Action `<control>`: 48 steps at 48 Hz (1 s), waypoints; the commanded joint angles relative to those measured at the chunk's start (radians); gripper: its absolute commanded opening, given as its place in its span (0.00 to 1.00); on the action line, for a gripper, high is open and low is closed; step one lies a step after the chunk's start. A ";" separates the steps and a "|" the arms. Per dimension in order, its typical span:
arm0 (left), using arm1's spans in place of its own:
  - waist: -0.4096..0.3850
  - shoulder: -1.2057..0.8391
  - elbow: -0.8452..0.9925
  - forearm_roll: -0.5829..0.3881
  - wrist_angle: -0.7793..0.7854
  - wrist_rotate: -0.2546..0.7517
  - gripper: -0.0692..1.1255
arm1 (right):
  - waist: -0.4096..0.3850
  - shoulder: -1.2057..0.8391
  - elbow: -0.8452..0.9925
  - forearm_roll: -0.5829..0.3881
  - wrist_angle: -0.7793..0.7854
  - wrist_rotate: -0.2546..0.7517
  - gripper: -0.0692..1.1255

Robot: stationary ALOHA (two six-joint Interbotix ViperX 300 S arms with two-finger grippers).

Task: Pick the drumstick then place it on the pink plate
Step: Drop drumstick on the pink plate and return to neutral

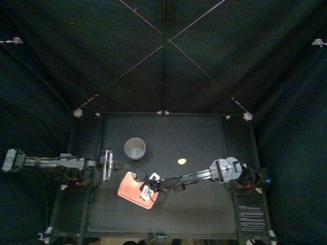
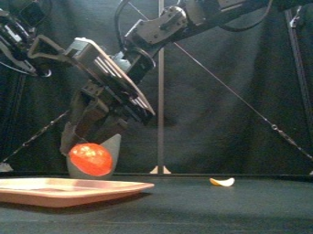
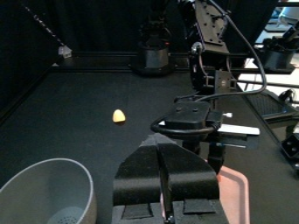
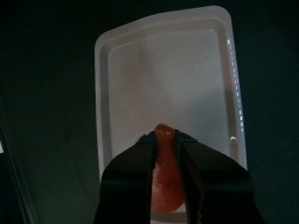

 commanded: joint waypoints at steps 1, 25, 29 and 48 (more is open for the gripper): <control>0.002 0.002 -0.011 0.015 -0.009 0.002 0.05 | 0.005 -0.026 -0.034 -0.026 0.003 -0.003 0.55; 0.003 0.003 -0.005 0.014 -0.009 0.000 0.05 | 0.018 -0.100 0.012 -0.109 -0.023 0.014 0.76; 0.003 0.003 -0.003 0.012 -0.009 0.000 0.05 | 0.018 -0.143 0.055 -0.146 -0.064 0.020 0.76; 0.003 0.003 0.000 0.015 -0.009 0.000 0.05 | -0.020 -0.362 0.341 -0.270 -0.275 0.018 0.76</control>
